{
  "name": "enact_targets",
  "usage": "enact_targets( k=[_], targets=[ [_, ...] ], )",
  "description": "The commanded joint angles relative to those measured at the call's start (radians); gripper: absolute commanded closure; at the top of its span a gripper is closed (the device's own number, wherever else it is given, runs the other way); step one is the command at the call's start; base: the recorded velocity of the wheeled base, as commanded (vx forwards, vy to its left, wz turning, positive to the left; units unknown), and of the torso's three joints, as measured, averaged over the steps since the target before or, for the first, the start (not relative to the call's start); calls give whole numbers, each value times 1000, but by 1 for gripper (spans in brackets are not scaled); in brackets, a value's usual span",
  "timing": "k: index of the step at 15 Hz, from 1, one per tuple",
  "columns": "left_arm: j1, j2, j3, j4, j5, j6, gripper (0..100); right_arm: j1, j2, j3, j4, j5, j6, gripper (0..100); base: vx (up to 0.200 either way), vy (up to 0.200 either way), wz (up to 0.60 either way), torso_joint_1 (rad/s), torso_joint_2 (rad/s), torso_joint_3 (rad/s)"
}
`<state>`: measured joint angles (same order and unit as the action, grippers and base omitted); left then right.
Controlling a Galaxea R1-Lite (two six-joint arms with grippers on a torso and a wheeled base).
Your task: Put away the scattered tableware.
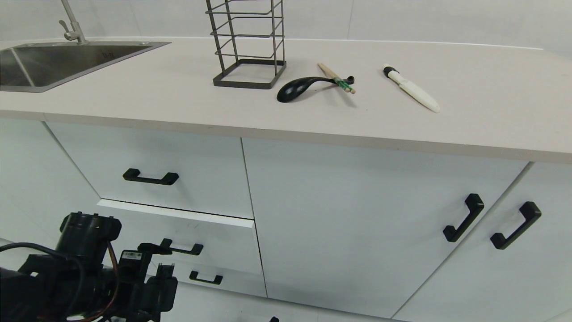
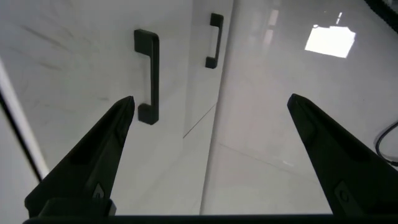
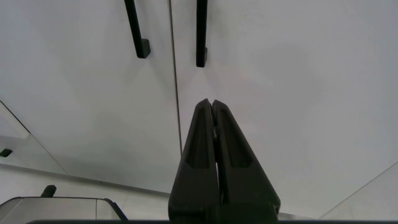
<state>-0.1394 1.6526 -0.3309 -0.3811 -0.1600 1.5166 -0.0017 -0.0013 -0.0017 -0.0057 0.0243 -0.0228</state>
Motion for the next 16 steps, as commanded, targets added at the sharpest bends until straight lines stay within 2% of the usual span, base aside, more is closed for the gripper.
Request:
enact_targets(
  k=[1,2,3,5,9,10,12,16],
  targets=[
    [18,89,0,-27,-1,-15,0,0,1,0,0,0,0,100,0,0,0,0,0,0],
    [18,89,0,-27,-1,-15,0,0,1,0,0,0,0,100,0,0,0,0,0,0],
    [27,176,9,-116,-3,-65,0,0,1,0,0,0,0,100,0,0,0,0,0,0],
    [23,254,10,-203,-3,-82,0,0,1,0,0,0,0,100,0,0,0,0,0,0],
    [29,395,18,-374,-24,-84,0,0,1,0,0,0,0,100,0,0,0,0,0,0],
    [29,408,19,-449,-24,-108,0,0,1,0,0,0,0,100,0,0,0,0,0,0],
    [29,411,19,-484,-24,-147,0,0,1,0,0,0,0,100,0,0,0,0,0,0],
    [37,426,10,-489,-19,-147,0,0,1,0,0,0,0,100,0,0,0,0,0,0]
  ],
)
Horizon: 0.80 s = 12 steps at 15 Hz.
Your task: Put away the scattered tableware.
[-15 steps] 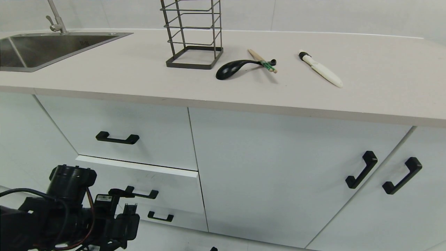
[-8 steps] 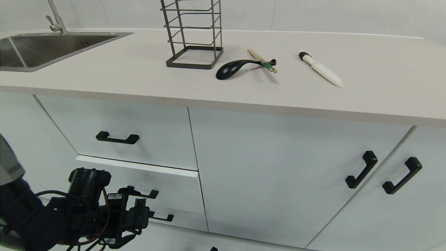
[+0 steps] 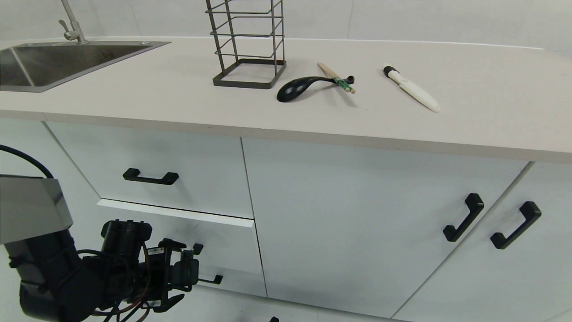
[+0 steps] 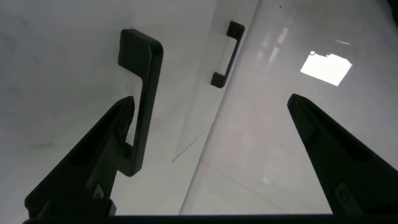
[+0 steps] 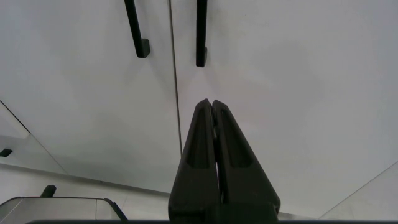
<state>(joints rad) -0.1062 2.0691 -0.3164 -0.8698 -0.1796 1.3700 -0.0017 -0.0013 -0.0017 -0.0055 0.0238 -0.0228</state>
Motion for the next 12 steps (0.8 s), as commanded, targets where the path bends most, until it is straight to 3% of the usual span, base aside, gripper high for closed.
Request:
enact_targets(
  k=[1,6,12],
  targets=[
    [6,17,-6,-8,0,0,0,0,1,0,-1,1,0,100,0,0,0,0,0,0],
    [8,62,5,-44,-3,-6,0,0,1,0,-1,1,0,100,0,0,0,0,0,0],
    [13,40,115,-46,-5,-8,0,0,1,0,-1,1,0,100,0,0,0,0,0,0]
  ],
)
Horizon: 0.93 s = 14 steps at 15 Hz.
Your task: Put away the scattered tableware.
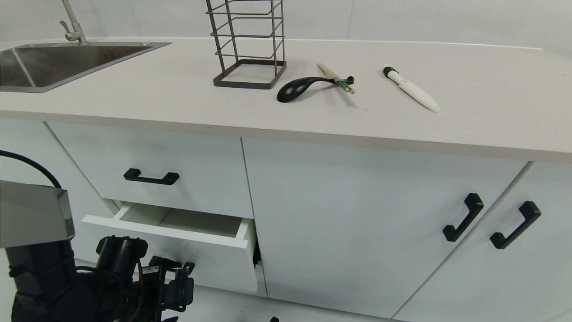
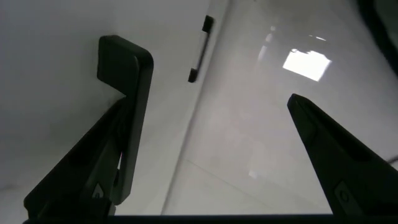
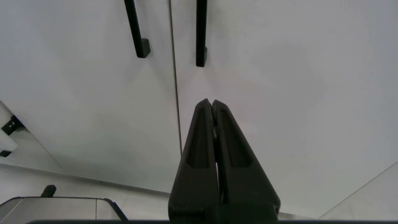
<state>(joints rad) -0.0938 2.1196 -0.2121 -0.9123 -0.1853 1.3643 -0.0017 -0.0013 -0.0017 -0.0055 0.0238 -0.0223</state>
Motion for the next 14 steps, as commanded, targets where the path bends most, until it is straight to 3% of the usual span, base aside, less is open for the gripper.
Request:
enact_targets(
  k=[1,7,11,14],
  targets=[
    [0,-23,13,-3,1,-2,0,0,1,0,-1,1,-1,100,0,0,0,0,0,0],
    [0,-135,83,-3,-8,-4,0,0,1,0,-1,1,-1,100,0,0,0,0,0,0],
    [-6,-331,204,-3,-16,-13,0,0,1,0,-1,1,-1,100,0,0,0,0,0,0],
    [-60,-483,209,16,-34,-14,0,0,1,0,-1,1,-1,100,0,0,0,0,0,0]
  ],
)
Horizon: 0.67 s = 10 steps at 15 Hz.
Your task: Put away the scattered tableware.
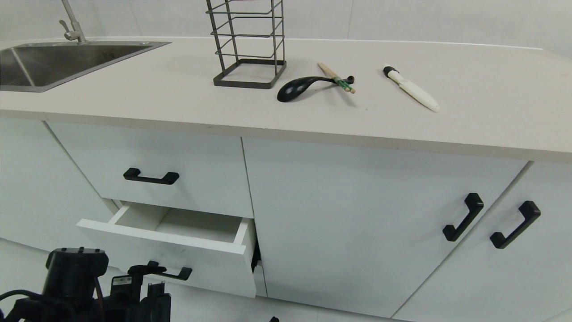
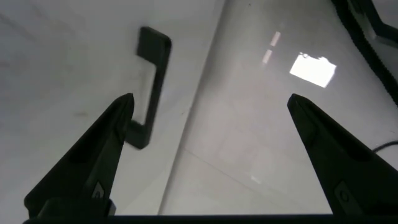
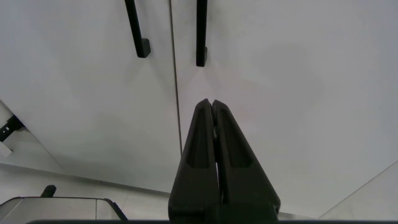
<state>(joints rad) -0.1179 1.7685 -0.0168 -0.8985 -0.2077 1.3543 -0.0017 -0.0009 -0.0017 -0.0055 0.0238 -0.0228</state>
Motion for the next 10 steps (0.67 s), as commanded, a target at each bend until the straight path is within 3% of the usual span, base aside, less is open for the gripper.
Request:
enact_targets(
  k=[1,4,5,6,7,8,10],
  targets=[
    [-49,-164,9,3,-18,-9,0,0,1,0,-1,1,0,100,0,0,0,0,0,0],
    [-128,-199,-5,3,-75,-23,0,0,1,0,-1,1,0,100,0,0,0,0,0,0],
    [-152,-215,-14,3,-76,-40,0,0,1,0,-1,1,0,100,0,0,0,0,0,0],
    [-215,-231,-32,3,-76,-81,0,0,1,0,-1,1,0,100,0,0,0,0,0,0],
    [-232,-233,-35,3,-76,-90,0,0,1,0,-1,1,0,100,0,0,0,0,0,0],
    [-253,-230,-38,1,-65,-133,0,0,1,0,-1,1,0,100,0,0,0,0,0,0],
    [-229,-193,-80,4,-59,-161,0,0,1,0,-1,1,0,100,0,0,0,0,0,0]
  ],
)
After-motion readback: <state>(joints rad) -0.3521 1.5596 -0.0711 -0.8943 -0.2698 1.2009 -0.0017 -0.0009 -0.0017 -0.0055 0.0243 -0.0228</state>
